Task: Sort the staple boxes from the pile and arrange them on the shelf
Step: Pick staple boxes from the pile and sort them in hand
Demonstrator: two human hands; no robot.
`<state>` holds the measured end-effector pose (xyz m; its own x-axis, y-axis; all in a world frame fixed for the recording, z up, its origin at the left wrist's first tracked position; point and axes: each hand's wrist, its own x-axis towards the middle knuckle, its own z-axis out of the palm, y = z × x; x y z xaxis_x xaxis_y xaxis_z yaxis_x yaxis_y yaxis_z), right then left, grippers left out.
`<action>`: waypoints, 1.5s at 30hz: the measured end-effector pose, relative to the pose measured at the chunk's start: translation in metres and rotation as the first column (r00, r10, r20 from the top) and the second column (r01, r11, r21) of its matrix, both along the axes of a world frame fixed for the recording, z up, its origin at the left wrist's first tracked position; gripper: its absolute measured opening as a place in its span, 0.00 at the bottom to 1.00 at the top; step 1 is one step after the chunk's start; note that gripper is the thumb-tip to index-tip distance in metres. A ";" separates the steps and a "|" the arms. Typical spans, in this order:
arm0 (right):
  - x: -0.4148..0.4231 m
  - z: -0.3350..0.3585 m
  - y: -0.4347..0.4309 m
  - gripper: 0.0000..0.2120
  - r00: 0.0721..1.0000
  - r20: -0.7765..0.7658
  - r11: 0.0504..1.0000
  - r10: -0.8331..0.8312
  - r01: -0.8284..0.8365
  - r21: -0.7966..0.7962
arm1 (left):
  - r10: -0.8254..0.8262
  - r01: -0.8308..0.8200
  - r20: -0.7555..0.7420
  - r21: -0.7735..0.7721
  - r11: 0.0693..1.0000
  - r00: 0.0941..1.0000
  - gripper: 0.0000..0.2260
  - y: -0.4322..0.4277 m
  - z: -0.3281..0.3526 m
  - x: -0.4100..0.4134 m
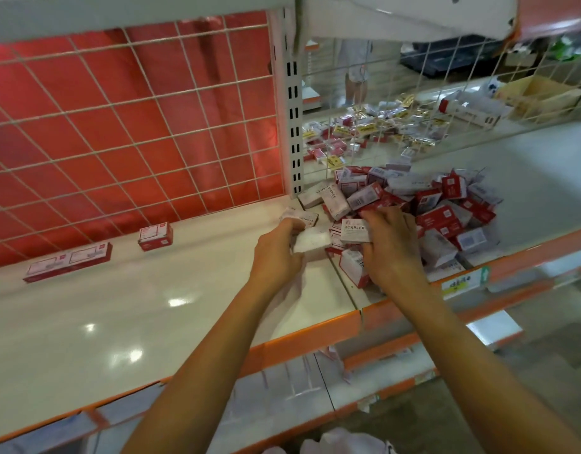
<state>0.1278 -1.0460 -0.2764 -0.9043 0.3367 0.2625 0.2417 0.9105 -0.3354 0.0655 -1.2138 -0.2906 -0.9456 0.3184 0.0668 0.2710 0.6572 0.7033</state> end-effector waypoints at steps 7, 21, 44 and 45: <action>-0.012 -0.004 -0.025 0.23 0.988 -0.001 0.981 0.156 -0.155 -0.119 | 0.046 -0.046 -0.008 -0.026 0.999 0.999 0.23 -0.036 0.001 0.005; -0.032 -0.006 -0.109 0.17 0.905 0.003 0.882 0.426 -0.415 -0.221 | 0.163 -0.162 0.081 -0.017 0.987 0.983 0.23 -0.142 0.005 0.017; -0.034 -0.005 -0.320 0.25 0.866 0.161 0.810 0.474 -0.357 -0.465 | 0.107 -0.108 0.238 -0.009 0.994 0.965 0.21 -0.372 0.005 0.017; -0.034 -0.005 -0.329 0.25 0.867 0.162 0.811 0.471 -0.353 -0.466 | 0.111 -0.111 0.232 -0.013 0.994 0.966 0.21 -0.380 0.005 0.018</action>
